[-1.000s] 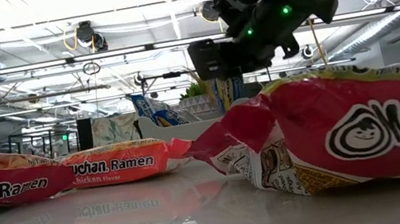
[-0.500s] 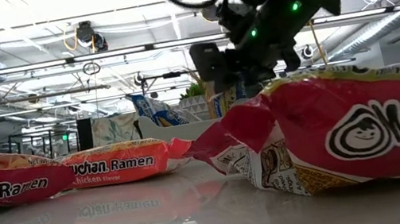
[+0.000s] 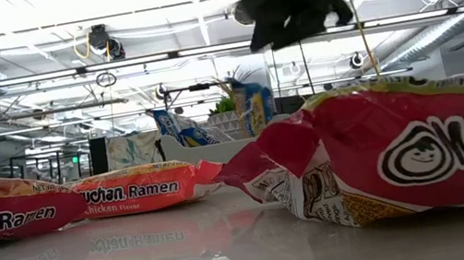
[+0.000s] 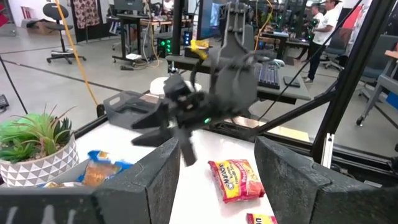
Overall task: Sort Maruchan noodles
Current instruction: Put the blue noodle pack into the gray bin
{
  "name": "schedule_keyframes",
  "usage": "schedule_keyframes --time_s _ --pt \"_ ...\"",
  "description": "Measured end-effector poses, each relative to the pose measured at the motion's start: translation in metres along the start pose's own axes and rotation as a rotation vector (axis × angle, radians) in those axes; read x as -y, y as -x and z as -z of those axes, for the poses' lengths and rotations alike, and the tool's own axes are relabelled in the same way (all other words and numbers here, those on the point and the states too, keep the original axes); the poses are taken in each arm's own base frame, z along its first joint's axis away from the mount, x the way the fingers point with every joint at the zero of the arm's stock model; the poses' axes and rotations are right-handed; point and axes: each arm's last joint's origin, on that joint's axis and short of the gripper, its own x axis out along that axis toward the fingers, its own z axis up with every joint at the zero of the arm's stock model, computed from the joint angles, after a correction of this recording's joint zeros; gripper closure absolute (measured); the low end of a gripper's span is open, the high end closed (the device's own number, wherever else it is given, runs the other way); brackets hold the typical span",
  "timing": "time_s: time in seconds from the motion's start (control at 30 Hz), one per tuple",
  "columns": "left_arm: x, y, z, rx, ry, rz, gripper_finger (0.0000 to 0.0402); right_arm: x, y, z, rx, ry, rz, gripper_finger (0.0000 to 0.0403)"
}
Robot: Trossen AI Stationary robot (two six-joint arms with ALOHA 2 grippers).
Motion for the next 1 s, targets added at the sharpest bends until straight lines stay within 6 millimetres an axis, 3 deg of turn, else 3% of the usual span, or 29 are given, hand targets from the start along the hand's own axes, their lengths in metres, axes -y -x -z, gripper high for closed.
schedule_keyframes --time_s 0.23,0.43,0.67,0.83,1.0 --pt "0.0 0.0 0.0 0.0 -0.001 -0.002 0.019 0.016 0.038 -0.018 -0.074 0.208 -0.224 0.0204" --pt "-0.001 -0.002 0.0 -0.002 0.019 -0.009 0.019 0.028 0.061 -0.015 -0.227 0.325 -0.44 0.0204" --pt "0.001 -0.006 0.011 -0.038 0.002 -0.024 0.019 0.024 0.078 -0.008 -0.262 0.393 -0.609 0.0204" --pt "0.009 -0.034 0.041 -0.146 -0.219 0.016 0.019 0.024 0.086 0.014 -0.322 0.491 -0.693 0.0204" --pt "0.005 -0.074 0.065 -0.203 -0.323 -0.024 0.019 0.03 0.091 0.018 -0.383 0.535 -0.767 0.0204"
